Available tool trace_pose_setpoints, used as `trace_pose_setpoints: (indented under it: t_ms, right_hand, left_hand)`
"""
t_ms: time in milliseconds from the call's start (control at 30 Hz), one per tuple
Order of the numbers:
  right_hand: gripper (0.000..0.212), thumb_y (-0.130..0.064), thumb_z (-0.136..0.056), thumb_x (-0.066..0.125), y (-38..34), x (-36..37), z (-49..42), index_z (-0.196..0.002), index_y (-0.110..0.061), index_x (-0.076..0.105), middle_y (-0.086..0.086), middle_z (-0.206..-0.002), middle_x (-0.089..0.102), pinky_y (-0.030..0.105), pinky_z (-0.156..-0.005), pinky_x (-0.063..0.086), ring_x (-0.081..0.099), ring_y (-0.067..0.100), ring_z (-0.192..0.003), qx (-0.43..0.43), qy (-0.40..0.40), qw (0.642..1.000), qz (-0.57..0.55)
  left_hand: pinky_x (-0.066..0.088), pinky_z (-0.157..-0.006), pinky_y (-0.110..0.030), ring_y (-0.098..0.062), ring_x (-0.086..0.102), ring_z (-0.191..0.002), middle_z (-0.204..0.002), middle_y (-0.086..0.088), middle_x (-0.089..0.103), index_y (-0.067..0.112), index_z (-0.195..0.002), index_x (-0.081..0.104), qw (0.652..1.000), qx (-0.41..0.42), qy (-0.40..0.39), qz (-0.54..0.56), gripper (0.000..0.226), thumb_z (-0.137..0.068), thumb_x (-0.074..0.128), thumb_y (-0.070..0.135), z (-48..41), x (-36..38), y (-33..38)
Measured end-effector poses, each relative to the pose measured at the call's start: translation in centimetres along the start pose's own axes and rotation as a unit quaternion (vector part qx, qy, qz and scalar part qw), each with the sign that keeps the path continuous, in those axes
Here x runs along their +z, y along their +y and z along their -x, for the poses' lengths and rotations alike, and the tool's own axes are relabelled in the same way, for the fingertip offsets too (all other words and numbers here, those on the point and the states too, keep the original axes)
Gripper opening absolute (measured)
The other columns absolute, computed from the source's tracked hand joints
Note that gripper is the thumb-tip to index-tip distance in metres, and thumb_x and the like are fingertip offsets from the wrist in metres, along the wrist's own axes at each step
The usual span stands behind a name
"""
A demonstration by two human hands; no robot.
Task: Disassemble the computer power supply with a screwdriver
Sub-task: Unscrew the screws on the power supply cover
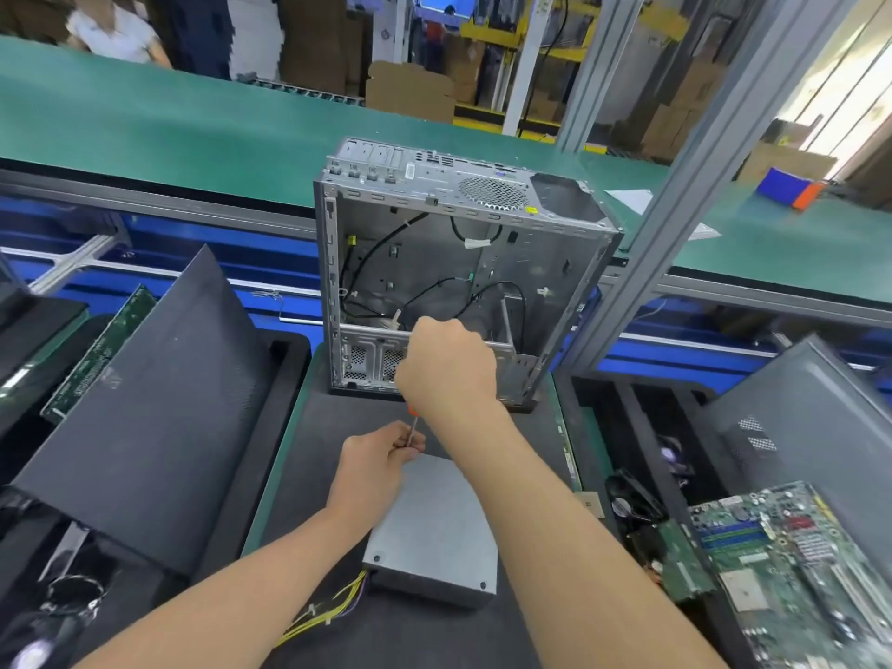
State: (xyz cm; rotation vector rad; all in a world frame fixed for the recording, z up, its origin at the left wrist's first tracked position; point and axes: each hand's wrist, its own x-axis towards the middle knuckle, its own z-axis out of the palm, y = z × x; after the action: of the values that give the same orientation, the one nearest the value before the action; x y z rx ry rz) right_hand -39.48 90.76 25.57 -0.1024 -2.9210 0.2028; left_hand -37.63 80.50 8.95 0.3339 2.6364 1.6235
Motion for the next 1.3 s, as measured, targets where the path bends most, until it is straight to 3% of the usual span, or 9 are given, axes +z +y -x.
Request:
trace_pose_setpoints:
  t_ms: [100,300,433,567,733,900,1100,1200,1300]
  right_hand:
    - [0.03,-0.009,-0.08,0.061,0.8,-0.8,-1.9,-0.065,-0.016,0.036,0.004,-0.065,0.044,0.029,-0.049,0.034,0.05,0.033,-0.065,-0.13,-0.06,0.99,-0.007]
    - [0.023,-0.014,-0.076,0.069,3.4,-2.3,-3.9,-0.069,-0.022,0.049,-0.018,-0.053,0.047,0.012,-0.052,0.027,0.046,0.006,-0.054,-0.44,-0.166,0.882,-0.016]
    - [0.021,-0.018,-0.081,0.064,2.6,-2.2,-2.8,-0.087,-0.017,0.043,-0.011,-0.07,0.055,0.025,-0.052,0.029,0.053,0.023,-0.065,-0.383,-0.114,0.917,-0.011]
    - [0.034,-0.017,-0.085,0.066,0.1,-0.6,0.6,-0.094,-0.017,0.034,0.002,-0.078,0.037,0.032,-0.052,0.025,0.057,0.034,-0.073,-0.17,0.025,0.985,0.032]
    - [0.025,-0.024,-0.092,0.063,0.2,-0.2,0.6,-0.085,-0.016,0.041,0.0,-0.071,0.034,0.035,-0.062,0.037,0.052,0.033,-0.078,0.038,-0.004,0.999,-0.026]
    - [0.017,-0.007,-0.085,0.063,0.9,-1.0,-1.4,-0.078,-0.009,0.047,0.006,-0.073,0.046,0.029,-0.049,0.034,0.051,0.033,-0.071,-0.094,-0.078,0.992,-0.013]
    - [0.02,-0.015,-0.087,0.071,3.4,-3.4,-3.8,-0.076,-0.014,0.055,-0.013,-0.064,0.061,0.012,-0.058,0.035,0.053,0.007,-0.064,-0.406,-0.191,0.893,-0.036]
    - [0.016,-0.018,-0.087,0.07,3.5,-3.2,-3.8,-0.081,-0.012,0.056,-0.009,-0.071,0.066,0.016,-0.062,0.034,0.055,0.017,-0.068,-0.434,-0.183,0.882,-0.014]
    - [0.02,-0.023,-0.084,0.069,2.9,-2.7,-2.3,-0.093,-0.013,0.054,-0.002,-0.082,0.061,0.033,-0.066,0.042,0.054,0.022,-0.079,-0.339,-0.121,0.931,-0.063]
  left_hand:
    - [0.049,-0.078,-0.006,0.007,0.07,-0.089,-0.086,0.019,0.076,0.035,-0.084,0.069,1.0,0.0,-0.006,0.006,0.036,-0.093,0.071,0.0,-0.3,-0.1,-0.3]
    - [0.044,-0.081,-0.001,0.01,0.068,-0.093,-0.094,0.032,0.072,0.036,-0.088,0.07,1.0,0.027,0.008,0.004,0.036,-0.09,0.073,0.0,-0.2,0.3,-1.0]
    - [0.044,-0.08,0.0,0.009,0.07,-0.091,-0.09,0.03,0.073,0.035,-0.084,0.07,0.999,0.017,0.027,-0.001,0.037,-0.09,0.073,-0.001,-0.1,0.4,-0.7]
    - [0.042,-0.07,-0.001,0.011,0.067,-0.081,-0.078,0.031,0.071,0.036,-0.076,0.067,0.999,0.003,0.031,0.001,0.043,-0.091,0.07,-0.005,0.2,0.4,-0.2]
    - [0.044,-0.07,-0.005,0.008,0.067,-0.085,-0.081,0.016,0.074,0.016,-0.09,0.077,1.0,0.009,0.021,-0.008,0.026,-0.093,0.064,-0.006,0.4,0.3,0.2]
    - [0.045,-0.076,-0.002,0.011,0.067,-0.09,-0.089,0.019,0.076,0.017,-0.092,0.076,1.0,0.004,0.0,-0.002,0.019,-0.092,0.07,-0.001,-0.1,-0.2,-0.1]
    - [0.047,-0.08,-0.004,0.008,0.07,-0.091,-0.089,0.022,0.076,0.02,-0.092,0.076,1.0,0.017,-0.001,-0.005,0.018,-0.091,0.073,0.001,-0.3,-0.1,-0.5]
    - [0.047,-0.08,-0.004,0.007,0.07,-0.089,-0.087,0.023,0.076,0.023,-0.088,0.075,1.0,0.019,0.018,-0.01,0.021,-0.091,0.074,0.002,-0.2,0.2,-0.4]
    - [0.046,-0.079,-0.002,0.008,0.07,-0.087,-0.085,0.021,0.076,0.026,-0.087,0.074,0.999,0.01,0.036,-0.003,0.028,-0.09,0.073,-0.002,0.1,0.4,0.0]
